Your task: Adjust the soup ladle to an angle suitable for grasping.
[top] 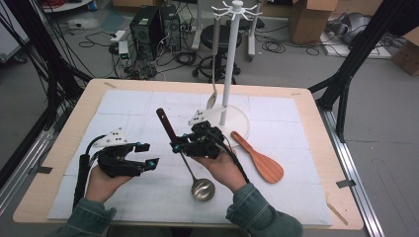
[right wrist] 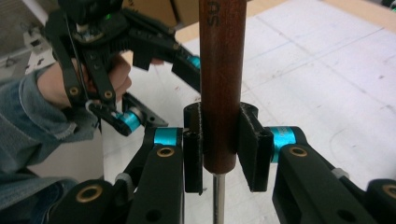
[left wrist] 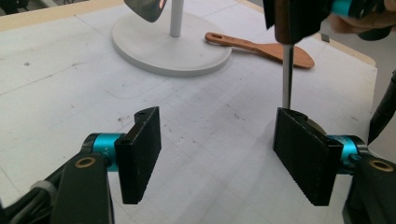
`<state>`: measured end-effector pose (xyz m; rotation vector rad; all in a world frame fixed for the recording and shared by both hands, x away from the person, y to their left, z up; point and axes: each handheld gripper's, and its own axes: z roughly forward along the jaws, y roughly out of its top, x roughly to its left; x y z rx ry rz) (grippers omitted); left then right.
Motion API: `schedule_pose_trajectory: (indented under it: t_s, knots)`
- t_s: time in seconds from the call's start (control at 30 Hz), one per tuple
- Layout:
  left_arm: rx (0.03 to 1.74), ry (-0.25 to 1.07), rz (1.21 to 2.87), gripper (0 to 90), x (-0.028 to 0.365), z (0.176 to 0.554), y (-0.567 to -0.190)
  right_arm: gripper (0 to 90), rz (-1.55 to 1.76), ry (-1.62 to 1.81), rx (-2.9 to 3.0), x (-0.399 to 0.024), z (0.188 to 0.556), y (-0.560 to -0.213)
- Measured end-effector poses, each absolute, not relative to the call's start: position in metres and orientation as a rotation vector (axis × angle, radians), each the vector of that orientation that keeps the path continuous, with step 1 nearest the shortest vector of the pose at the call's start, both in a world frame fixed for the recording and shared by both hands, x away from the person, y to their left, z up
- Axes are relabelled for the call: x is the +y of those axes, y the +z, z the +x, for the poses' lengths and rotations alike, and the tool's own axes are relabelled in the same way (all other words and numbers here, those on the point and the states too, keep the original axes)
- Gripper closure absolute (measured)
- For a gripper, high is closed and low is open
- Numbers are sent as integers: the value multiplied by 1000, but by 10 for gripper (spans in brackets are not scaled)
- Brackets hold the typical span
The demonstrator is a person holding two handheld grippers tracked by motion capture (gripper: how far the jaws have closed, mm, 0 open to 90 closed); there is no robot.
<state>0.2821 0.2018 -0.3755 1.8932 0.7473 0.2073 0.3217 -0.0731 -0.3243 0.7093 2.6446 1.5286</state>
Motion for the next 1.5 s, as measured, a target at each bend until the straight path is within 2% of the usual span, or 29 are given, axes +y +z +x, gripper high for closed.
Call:
schedule_pose_trajectory:
  t_s: [0.37,0.6,0.97,1.5]
  knots:
    - [743,207,1893,329,200,282,-376,733,766,1623,2516,-91,321,-309]
    - [726,203,1900,339,195,281,-377,734,754,1637,2512,-86,316,-309]
    - [668,183,1923,434,186,277,-378,734,718,1648,2527,-70,310,-306]
    - [592,172,1938,645,173,274,-380,734,708,1651,2540,-56,302,-309]
